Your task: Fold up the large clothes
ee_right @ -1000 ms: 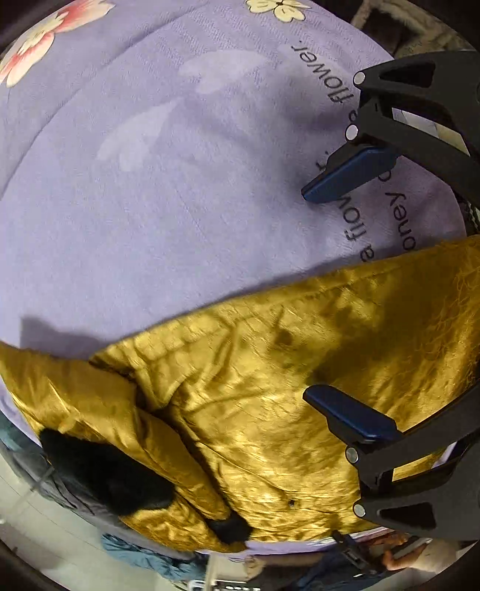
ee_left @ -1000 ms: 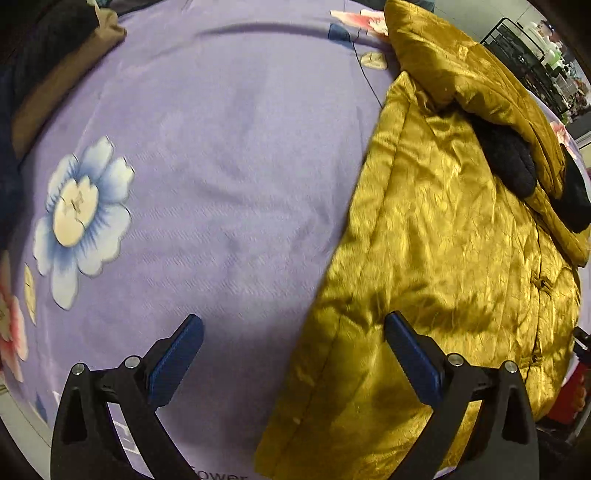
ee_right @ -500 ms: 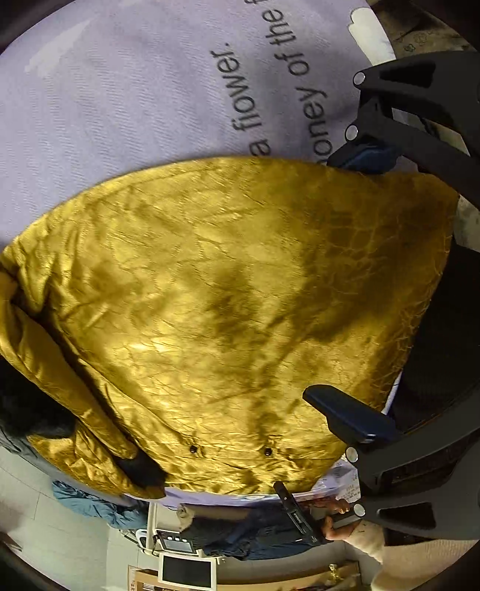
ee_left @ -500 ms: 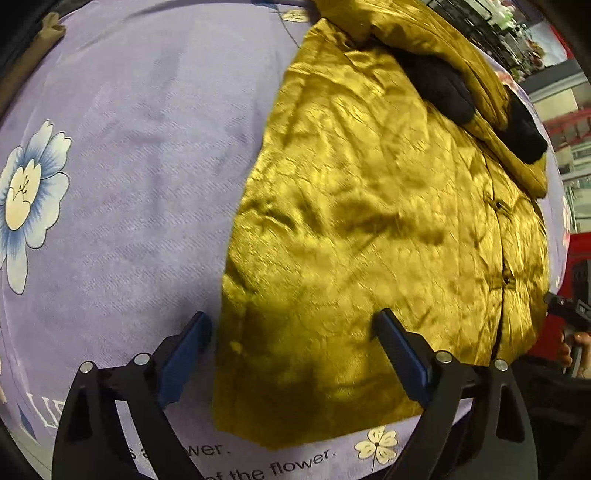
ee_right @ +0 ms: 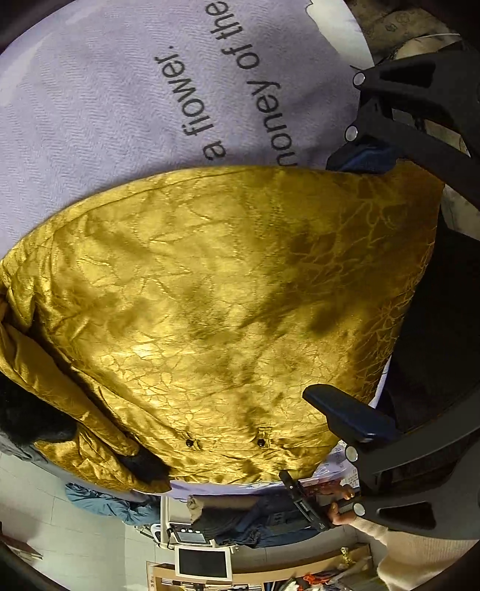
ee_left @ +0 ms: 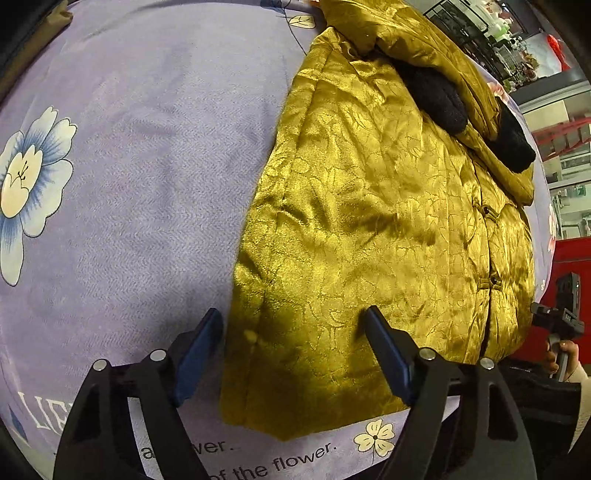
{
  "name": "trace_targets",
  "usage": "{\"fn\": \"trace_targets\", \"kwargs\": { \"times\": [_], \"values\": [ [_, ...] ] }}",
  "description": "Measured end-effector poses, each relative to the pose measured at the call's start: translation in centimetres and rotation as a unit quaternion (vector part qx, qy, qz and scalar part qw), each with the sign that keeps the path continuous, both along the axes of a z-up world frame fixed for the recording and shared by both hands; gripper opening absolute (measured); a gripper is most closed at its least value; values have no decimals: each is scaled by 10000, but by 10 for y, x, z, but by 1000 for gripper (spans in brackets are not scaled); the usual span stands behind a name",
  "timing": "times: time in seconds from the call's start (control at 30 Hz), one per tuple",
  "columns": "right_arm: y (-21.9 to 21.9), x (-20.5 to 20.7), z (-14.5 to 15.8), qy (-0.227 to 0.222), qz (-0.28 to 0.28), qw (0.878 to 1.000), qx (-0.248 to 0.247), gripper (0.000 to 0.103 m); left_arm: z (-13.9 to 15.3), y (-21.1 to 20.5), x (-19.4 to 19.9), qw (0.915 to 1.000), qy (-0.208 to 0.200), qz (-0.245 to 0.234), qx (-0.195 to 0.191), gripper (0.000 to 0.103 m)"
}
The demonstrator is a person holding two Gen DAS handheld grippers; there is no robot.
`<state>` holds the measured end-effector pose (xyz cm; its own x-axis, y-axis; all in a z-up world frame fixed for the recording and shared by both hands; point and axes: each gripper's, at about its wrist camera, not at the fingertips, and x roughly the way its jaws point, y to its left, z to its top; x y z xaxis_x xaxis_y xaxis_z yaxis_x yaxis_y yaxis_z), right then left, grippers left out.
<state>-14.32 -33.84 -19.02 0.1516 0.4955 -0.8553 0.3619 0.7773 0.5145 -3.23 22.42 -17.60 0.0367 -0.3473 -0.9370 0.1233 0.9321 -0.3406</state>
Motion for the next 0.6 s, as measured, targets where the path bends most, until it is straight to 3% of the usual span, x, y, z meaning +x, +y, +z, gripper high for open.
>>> {"fn": "trace_targets", "kwargs": {
  "times": [0.13, 0.23, 0.33, 0.4, 0.5, 0.6],
  "values": [
    [-2, -7, -1, 57, -33, 10000, 8, 87, -1, -6, 2, 9995, 175, 64, -264, 60],
    [-7, -12, -1, 85, -35, 10000, -39, 75, -4, -15, -1, 9997, 158, -160, -111, 54],
    [-16, -15, -4, 141, -141, 9998, -10, 59, -4, -14, -2, 9996, 146, -236, 91, 35],
    [-21, -19, -5, 178, -191, 9996, 83, 35, -3, -10, -4, 9995, 215, -217, -21, 21],
    [-24, -24, -4, 153, -202, 9993, 286, 18, -1, -11, -11, 9992, 217, -331, -43, 16],
    [-19, -27, -2, 167, -94, 9995, 261, 13, 4, -19, -17, 9989, 166, -436, -1, 13]
  ]
}}
